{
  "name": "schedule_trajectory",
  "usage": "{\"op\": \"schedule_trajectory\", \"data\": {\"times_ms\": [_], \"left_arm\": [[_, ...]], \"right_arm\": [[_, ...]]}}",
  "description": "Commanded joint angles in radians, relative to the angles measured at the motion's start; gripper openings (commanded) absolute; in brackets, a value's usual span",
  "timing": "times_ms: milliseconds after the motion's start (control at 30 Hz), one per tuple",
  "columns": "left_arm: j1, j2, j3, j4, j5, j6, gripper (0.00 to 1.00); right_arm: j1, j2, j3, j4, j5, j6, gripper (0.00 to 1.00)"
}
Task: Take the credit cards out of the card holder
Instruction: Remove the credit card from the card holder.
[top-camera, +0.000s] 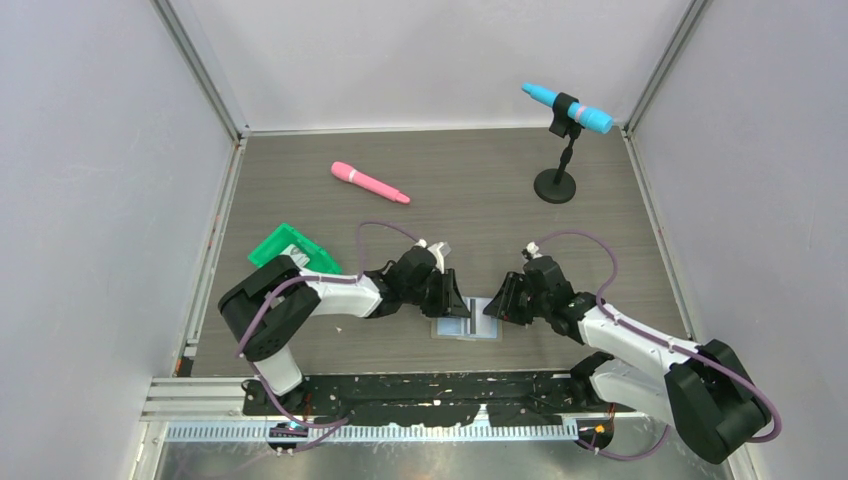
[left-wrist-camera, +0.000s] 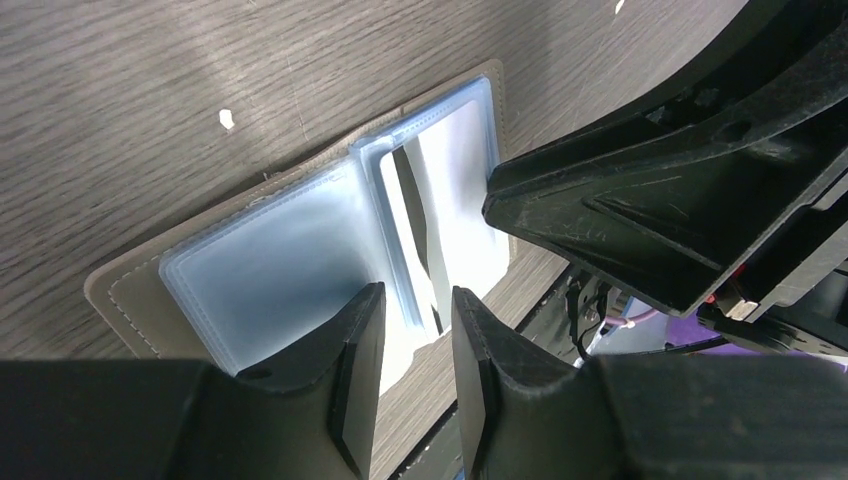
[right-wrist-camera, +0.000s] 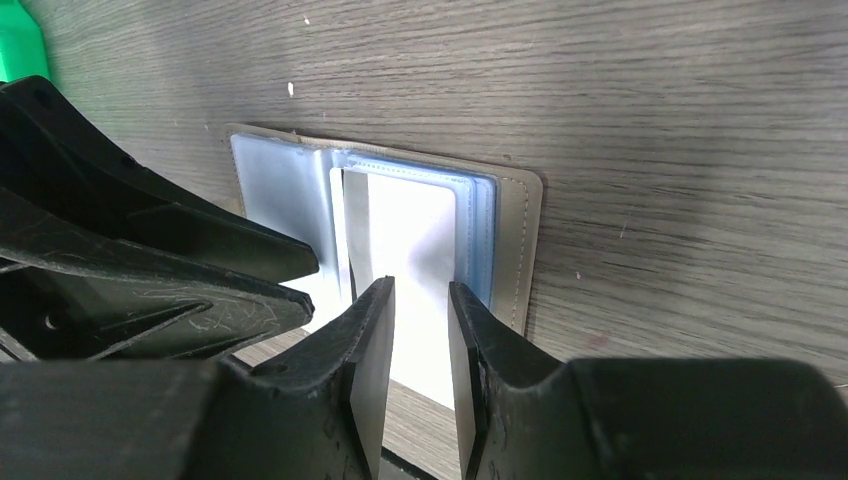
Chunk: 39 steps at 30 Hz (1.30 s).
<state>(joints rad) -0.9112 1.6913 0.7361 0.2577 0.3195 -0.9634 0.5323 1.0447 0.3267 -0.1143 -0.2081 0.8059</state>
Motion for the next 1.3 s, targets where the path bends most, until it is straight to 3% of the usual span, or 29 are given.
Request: {"op": "schedule_trajectory", "data": {"times_ms": [0, 1000, 1267], "left_arm": [[-0.010, 0.005, -0.006, 0.053, -0.053, -0.019, 0.33], [-0.048, 0.040, 0.006, 0.071, -0.069, -0.125, 0.32], [-0.054, 0.045, 0.003, 0.102, -0.036, -0.153, 0.26]], "right_arm": [[-0.006, -0.006, -0.035, -0.042, 0.025, 0.000, 0.34], [-0.005, -0.045, -0.059, -0.046, 0.030, 0.007, 0.32], [-0.004, -0.056, -0.065, -0.045, 0.030, 0.010, 0.31]]}}
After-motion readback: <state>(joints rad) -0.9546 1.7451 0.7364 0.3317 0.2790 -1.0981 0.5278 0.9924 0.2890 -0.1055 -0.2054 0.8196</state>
